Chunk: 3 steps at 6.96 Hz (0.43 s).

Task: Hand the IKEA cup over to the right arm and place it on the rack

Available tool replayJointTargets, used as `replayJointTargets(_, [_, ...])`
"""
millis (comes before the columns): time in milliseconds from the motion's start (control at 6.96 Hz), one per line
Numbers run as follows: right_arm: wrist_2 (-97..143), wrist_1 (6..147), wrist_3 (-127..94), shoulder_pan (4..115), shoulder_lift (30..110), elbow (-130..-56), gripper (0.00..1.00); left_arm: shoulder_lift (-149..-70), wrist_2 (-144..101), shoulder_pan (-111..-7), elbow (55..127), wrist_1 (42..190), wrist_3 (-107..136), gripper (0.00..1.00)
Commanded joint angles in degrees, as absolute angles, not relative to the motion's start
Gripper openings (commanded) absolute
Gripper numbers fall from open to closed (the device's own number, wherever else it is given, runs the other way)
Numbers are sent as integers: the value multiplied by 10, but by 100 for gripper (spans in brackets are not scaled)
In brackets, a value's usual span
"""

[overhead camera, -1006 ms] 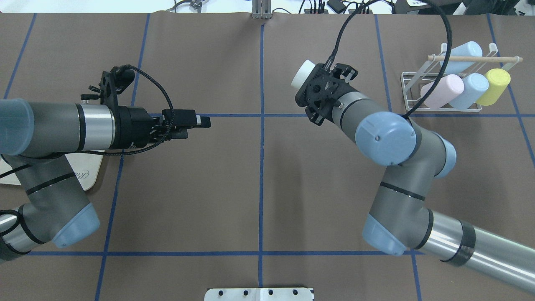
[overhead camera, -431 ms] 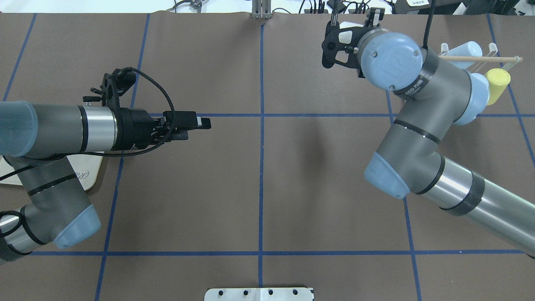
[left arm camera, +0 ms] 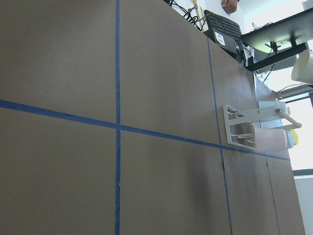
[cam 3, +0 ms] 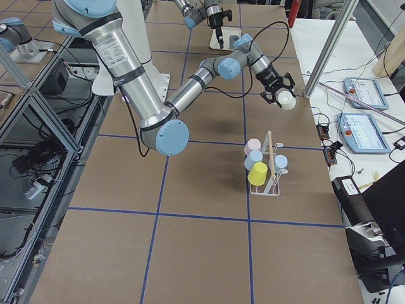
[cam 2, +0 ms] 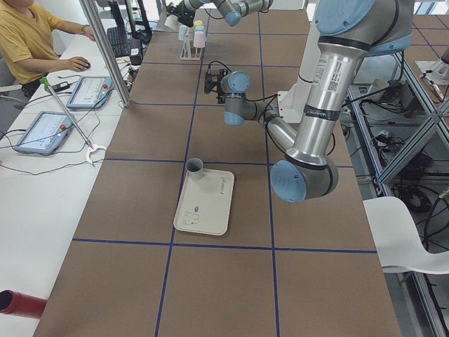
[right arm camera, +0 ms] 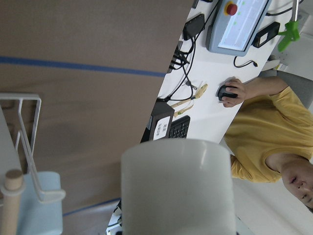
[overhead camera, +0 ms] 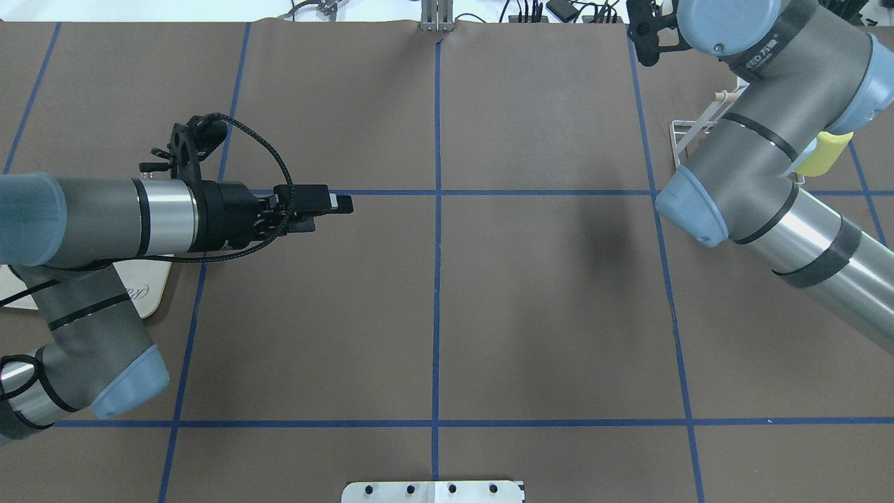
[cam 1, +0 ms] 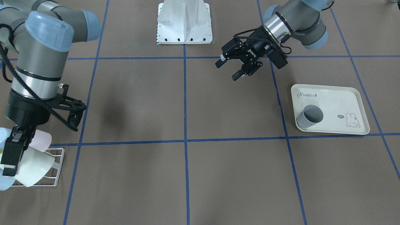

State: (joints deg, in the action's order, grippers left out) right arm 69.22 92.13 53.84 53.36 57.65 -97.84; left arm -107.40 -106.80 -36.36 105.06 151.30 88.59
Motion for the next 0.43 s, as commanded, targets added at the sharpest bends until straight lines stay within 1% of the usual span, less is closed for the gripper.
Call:
replayJointTargets(0, [689,920,623,555,588,-955,0,-1074,-1066,-362,1051,1513,888,100])
replayJointTargets(287, [701,828,624,555,654,-954,0,-1070,-1066,-362,1051,1513,889,100])
